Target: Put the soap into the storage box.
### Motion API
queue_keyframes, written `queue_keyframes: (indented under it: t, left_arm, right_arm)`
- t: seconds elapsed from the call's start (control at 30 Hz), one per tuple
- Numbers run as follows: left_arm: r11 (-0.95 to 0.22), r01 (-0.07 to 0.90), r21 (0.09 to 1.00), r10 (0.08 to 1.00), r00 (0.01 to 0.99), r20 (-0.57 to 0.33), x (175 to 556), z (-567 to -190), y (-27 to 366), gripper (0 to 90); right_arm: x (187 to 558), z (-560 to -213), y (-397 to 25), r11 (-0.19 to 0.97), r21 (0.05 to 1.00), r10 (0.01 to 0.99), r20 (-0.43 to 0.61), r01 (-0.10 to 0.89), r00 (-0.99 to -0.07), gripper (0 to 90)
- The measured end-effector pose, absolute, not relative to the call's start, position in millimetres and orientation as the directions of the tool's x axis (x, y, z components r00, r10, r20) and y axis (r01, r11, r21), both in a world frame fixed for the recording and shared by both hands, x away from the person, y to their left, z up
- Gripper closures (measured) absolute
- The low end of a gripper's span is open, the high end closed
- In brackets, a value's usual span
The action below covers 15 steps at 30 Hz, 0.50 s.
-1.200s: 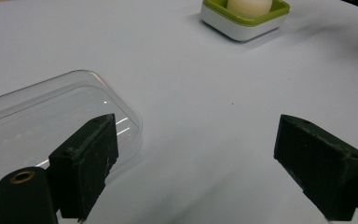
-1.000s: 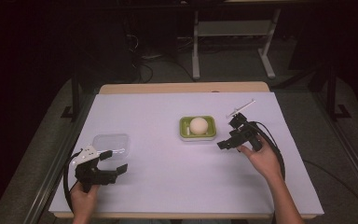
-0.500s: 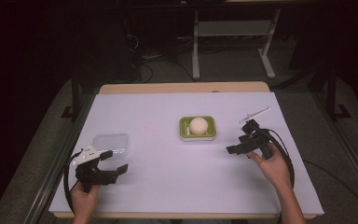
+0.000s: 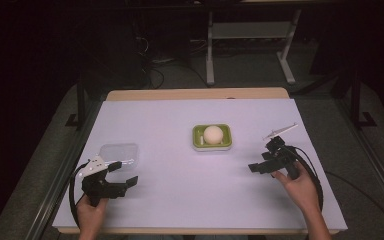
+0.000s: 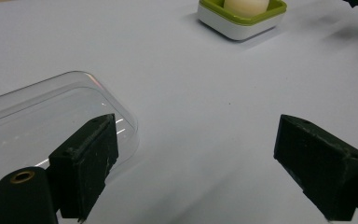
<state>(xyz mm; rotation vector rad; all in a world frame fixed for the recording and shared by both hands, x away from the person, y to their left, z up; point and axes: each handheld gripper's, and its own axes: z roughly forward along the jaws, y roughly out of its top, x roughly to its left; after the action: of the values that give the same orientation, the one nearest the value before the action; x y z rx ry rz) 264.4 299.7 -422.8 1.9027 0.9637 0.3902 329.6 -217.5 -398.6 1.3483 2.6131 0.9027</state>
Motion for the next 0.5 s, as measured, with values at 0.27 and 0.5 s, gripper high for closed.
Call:
queue_keyframes:
  t: [0.27, 0.5]
  left_arm:
    - [-0.259, 0.468, 0.845, 0.76, 0.638, -0.12, 265, -423, 299, 12.9]
    - [-0.255, 0.471, 0.844, 0.765, 0.633, -0.122, 265, -424, 298, 12.8]
  right_arm:
    - [316, -399, -220, 0.447, 0.54, 0.759, 0.193, 0.713, -0.622, 24.4]
    - [306, -402, -223, 0.446, 0.546, 0.75, 0.205, 0.709, -0.629, 23.8]
